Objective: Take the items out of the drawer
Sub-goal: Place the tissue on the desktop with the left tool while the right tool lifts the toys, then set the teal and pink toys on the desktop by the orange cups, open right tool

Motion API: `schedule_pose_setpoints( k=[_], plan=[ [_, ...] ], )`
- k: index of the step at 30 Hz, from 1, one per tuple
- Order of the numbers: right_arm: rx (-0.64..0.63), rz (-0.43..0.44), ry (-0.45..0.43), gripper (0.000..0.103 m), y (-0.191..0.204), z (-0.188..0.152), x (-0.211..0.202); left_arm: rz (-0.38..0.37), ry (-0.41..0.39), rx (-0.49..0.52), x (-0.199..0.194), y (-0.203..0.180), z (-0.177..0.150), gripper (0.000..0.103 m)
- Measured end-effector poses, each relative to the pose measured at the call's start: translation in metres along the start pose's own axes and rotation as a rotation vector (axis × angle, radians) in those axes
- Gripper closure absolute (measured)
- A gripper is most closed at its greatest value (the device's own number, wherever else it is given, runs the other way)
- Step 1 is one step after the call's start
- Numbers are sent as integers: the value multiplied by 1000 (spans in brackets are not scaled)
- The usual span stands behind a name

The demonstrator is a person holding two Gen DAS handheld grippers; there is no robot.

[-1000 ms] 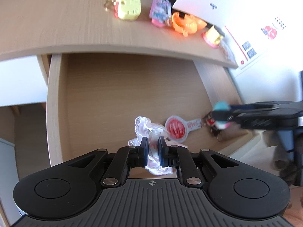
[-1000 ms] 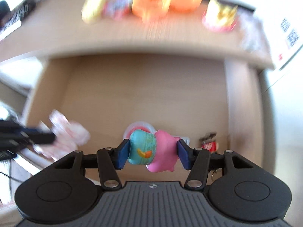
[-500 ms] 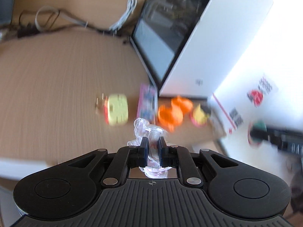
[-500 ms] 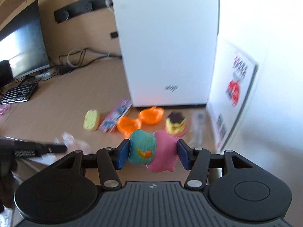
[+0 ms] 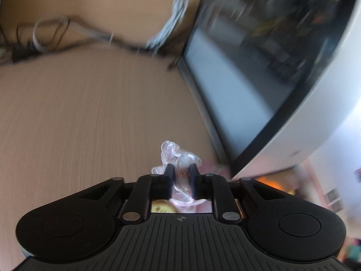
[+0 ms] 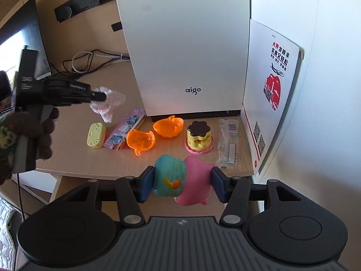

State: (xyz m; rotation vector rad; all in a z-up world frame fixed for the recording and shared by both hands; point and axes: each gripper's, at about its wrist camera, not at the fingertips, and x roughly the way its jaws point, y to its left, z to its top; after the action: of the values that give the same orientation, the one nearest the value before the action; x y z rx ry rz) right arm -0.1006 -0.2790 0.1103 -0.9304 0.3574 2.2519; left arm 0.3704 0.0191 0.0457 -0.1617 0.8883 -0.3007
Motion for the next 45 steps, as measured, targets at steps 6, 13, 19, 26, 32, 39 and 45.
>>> schedule_pose_setpoints(
  k=[6, 13, 19, 26, 32, 39, 45],
  plan=[
    [-3, -34, 3, 49, -6, 0, 12, 21, 45, 5, 9, 3, 1, 82],
    [-54, -55, -16, 49, 4, 3, 27, -49, -140, 0, -51, 15, -2, 82],
    [-64, 8, -16, 49, 17, 11, 54, -46, -171, -11, -84, 11, -32, 82],
    [-149, 32, -35, 49, 38, 26, 108, -75, -50, 41, -113, 7, -106, 82],
    [-180, -23, -6, 49, 43, 34, 146, -86, 33, 4, -126, 16, -152, 82],
    [-232, -43, -6, 47, 51, 37, 152, -79, 62, 26, -132, 22, -169, 82],
    [-191, -29, -39, 47, 47, 35, 124, -107, 81, 62, -126, 13, -173, 82]
  ],
)
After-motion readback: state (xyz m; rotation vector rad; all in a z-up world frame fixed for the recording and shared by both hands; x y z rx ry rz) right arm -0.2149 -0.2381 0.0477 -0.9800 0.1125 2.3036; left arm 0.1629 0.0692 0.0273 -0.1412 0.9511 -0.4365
